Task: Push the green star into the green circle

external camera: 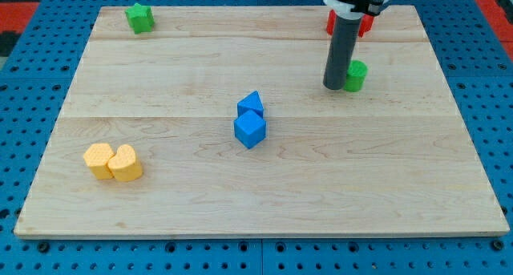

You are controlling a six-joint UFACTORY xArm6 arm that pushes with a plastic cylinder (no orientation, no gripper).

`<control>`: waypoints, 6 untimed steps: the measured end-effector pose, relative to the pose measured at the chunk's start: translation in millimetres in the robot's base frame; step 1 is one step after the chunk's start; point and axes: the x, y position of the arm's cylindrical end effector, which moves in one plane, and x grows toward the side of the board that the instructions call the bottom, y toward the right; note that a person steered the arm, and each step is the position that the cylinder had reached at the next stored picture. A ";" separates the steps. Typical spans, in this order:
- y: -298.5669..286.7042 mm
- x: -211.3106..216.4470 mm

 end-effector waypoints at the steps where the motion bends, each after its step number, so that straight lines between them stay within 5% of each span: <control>1: -9.0 -32.6; 3: 51.3 7.1; 6: -300.8 -66.6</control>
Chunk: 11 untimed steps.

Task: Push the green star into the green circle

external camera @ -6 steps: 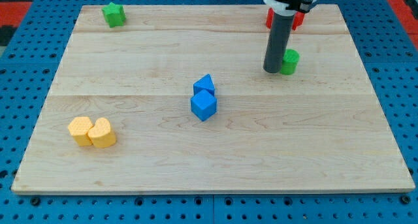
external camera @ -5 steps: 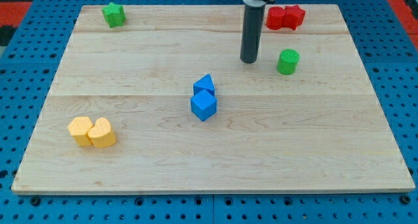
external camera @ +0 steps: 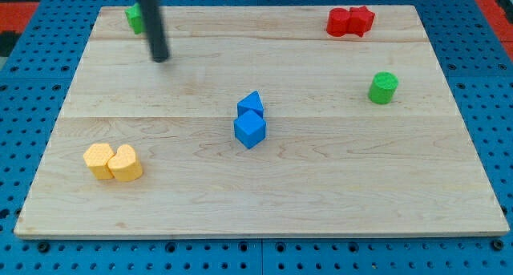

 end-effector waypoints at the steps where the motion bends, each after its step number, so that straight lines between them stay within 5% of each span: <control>1: -76.2 -33.0; 2: -75.8 -76.0; 4: 53.7 -95.3; 7: 198.5 -0.7; 10: 210.3 69.1; 11: 262.8 69.7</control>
